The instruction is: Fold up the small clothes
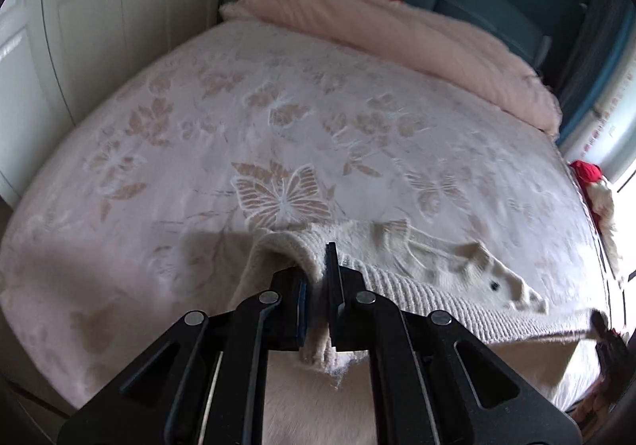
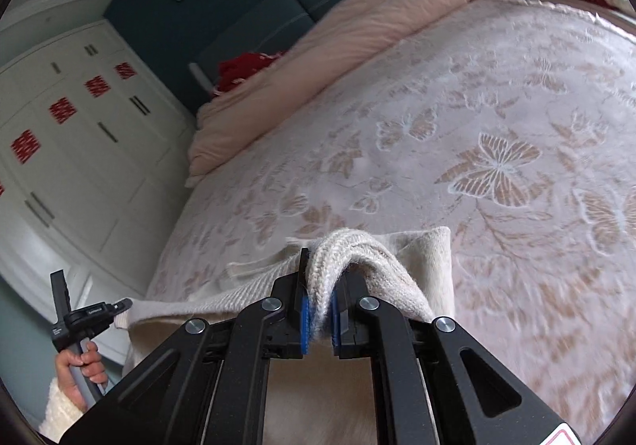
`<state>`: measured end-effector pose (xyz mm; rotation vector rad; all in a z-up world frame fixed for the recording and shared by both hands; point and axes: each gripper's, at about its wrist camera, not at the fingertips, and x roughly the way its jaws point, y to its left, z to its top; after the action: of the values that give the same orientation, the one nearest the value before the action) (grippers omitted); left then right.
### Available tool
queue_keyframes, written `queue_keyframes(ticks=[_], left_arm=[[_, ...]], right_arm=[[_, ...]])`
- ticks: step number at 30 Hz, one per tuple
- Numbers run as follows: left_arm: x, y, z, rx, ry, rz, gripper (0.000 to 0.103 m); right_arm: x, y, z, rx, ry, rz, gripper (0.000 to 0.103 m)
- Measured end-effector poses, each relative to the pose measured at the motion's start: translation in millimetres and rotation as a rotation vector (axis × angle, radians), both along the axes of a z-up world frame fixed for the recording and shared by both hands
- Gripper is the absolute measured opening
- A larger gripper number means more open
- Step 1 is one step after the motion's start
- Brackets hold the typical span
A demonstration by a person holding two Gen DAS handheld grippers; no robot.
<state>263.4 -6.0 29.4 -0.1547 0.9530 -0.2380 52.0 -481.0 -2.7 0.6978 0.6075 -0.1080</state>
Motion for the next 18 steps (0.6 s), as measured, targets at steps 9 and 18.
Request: queue_keyframes(ticks=[9, 18], left_arm=[[56, -29, -69, 0.069, 0.089, 0.027, 0.007], [75, -37, -99, 0.064, 0.112, 0.068, 0.019]], right_arm=[[55, -25, -71, 0.047, 0.12, -0.055, 0.007], [69, -26, -77, 0.041, 0.14, -0.066, 0.012]])
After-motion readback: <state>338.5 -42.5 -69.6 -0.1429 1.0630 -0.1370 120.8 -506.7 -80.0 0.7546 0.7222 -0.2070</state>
